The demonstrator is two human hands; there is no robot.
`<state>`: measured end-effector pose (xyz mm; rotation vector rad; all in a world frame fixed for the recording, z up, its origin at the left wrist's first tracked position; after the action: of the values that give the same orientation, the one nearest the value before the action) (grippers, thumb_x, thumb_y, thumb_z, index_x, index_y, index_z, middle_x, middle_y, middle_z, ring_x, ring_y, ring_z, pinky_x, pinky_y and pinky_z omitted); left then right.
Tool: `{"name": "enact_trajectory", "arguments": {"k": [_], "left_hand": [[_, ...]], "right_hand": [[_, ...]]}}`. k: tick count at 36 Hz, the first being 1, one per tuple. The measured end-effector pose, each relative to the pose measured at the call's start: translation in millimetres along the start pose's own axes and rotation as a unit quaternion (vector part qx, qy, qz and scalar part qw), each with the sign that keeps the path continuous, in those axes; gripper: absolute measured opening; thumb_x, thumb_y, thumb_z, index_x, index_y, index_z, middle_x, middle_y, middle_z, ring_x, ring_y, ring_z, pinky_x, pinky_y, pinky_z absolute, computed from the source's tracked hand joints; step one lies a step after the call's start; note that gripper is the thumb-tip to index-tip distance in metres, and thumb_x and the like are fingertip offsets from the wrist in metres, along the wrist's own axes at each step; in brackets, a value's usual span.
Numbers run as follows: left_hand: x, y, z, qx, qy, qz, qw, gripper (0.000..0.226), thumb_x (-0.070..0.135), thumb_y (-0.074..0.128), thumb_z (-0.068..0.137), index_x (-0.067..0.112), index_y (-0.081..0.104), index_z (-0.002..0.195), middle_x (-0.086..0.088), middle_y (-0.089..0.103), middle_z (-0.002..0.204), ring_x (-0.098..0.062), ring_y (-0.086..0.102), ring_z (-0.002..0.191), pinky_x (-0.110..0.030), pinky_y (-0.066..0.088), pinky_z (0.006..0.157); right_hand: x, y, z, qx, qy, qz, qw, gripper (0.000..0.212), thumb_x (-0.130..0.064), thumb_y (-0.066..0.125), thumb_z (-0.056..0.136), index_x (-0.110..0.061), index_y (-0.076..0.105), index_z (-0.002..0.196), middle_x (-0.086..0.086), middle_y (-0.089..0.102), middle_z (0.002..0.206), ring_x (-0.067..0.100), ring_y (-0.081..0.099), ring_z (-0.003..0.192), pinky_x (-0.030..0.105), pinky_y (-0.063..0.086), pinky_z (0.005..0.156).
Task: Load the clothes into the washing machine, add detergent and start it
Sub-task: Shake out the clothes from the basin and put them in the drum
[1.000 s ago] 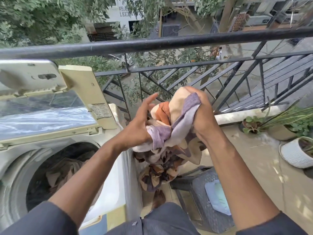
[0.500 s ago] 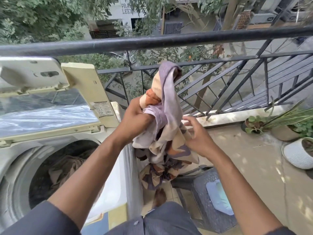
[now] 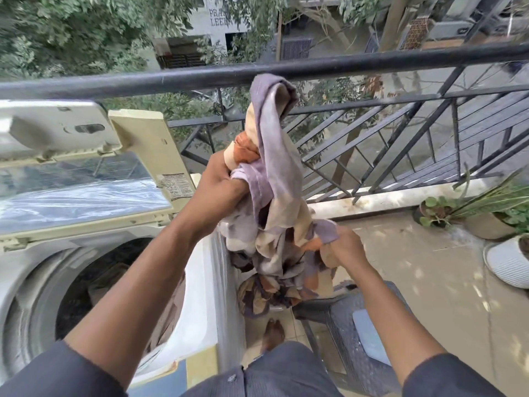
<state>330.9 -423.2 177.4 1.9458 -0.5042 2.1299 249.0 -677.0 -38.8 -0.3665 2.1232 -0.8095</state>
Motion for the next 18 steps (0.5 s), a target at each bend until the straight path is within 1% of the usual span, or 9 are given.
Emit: {"name": "enact_trajectory", "arguments": {"k": [1,3,5,7,9,11,13,16,18], "left_hand": [[-5.0,-1.0,-0.8,0.001,-0.008,0.005,1.0,0.043,-0.023,0.045,0.099,0.014,0.064,0.087,0.018,0.063,0.052,0.006,0.055,0.043,-0.005,0.038,0.045],[-10.8,-4.5,-2.2,0.01,-0.012,0.012,1.0,0.041,-0.021,0.047,0.1,0.014,0.065,0.088,0.018,0.063,0.052,0.006,0.053,0.042,-0.006,0.038,0.044],[-17.2,-9.1,-2.2,0.02,-0.014,0.023,0.999,0.039,-0.017,0.05,0.101,0.017,0.066,0.088,0.019,0.064,0.055,0.008,0.053,0.045,-0.005,0.039,0.047],[-21.1,-13.3,-2.3,0.024,-0.021,0.031,0.999,0.038,-0.015,0.053,0.101,0.019,0.067,0.089,0.02,0.065,0.057,0.009,0.054,0.049,-0.006,0.04,0.05],[-21.2,-17.3,-1.8,0.03,-0.023,0.039,0.999,0.033,-0.01,0.058,0.101,0.02,0.07,0.091,0.019,0.069,0.063,0.009,0.057,0.055,-0.008,0.044,0.054],[-21.2,-21.3,0.5,0.039,-0.022,0.047,0.998,0.017,0.005,0.066,0.095,0.02,0.074,0.096,0.012,0.078,0.08,0.001,0.066,0.072,-0.016,0.053,0.067],[-21.4,-24.6,2.7,0.046,-0.02,0.056,0.997,0.015,0.015,0.066,0.092,0.017,0.076,0.103,0.001,0.081,0.096,-0.008,0.07,0.086,-0.026,0.058,0.079],[-16.1,-24.6,5.3,0.046,-0.008,0.053,0.997,0.015,0.017,0.066,0.09,0.018,0.076,0.102,0.008,0.08,0.093,-0.004,0.07,0.085,-0.023,0.055,0.077],[-11.2,-24.6,6.7,0.047,-0.001,0.045,0.998,0.018,0.015,0.064,0.089,0.017,0.074,0.104,0.009,0.08,0.093,-0.005,0.071,0.087,-0.023,0.055,0.08]], "right_hand": [[-7.4,-11.2,0.0,0.009,-0.008,0.015,1.0,0.058,-0.064,0.059,0.078,-0.021,0.076,0.112,0.012,0.074,0.102,0.034,0.07,0.096,0.035,0.052,0.076],[-24.4,-32.6,-2.1,0.025,-0.039,0.033,0.998,0.049,-0.057,0.065,0.079,-0.022,0.077,0.111,0.008,0.075,0.1,0.032,0.07,0.097,0.037,0.054,0.081],[-43.1,-51.0,-8.8,0.045,-0.067,0.055,0.995,0.047,-0.05,0.061,0.074,-0.022,0.079,0.109,0.009,0.077,0.1,0.032,0.071,0.098,0.041,0.056,0.083],[-64.0,-67.0,-19.5,0.057,-0.086,0.068,0.992,0.052,-0.042,0.054,0.07,-0.021,0.079,0.11,0.01,0.076,0.1,0.03,0.069,0.097,0.041,0.055,0.084],[-86.7,-81.3,-29.8,0.071,-0.118,0.078,0.987,0.05,-0.036,0.052,0.073,-0.025,0.079,0.114,0.01,0.075,0.1,0.03,0.07,0.097,0.043,0.056,0.085],[-109.3,-92.6,-41.6,0.089,-0.175,0.094,0.976,0.044,-0.033,0.054,0.078,-0.028,0.079,0.114,0.005,0.077,0.097,0.028,0.072,0.095,0.044,0.058,0.082],[-126.5,-104.3,-54.2,0.113,-0.221,0.119,0.961,0.04,-0.033,0.058,0.078,-0.023,0.08,0.111,0.0,0.077,0.092,0.023,0.071,0.09,0.043,0.058,0.078],[-151.6,-121.4,-72.9,0.141,-0.29,0.164,0.932,0.021,-0.033,0.069,0.079,-0.025,0.075,0.097,-0.008,0.073,0.082,0.015,0.065,0.079,0.04,0.054,0.068],[-165.7,-134.1,-83.4,0.157,-0.33,0.198,0.909,0.017,-0.034,0.075,0.079,-0.025,0.074,0.093,-0.002,0.073,0.081,0.022,0.067,0.077,0.047,0.055,0.065]]}}
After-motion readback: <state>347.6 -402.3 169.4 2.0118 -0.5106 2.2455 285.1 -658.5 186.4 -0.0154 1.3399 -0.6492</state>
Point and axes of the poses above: each hand's wrist, its own z-axis towards the middle knuckle, its own y-axis out of the palm, x = y × z, the point moved 9 cm from there along z, towards the middle knuckle
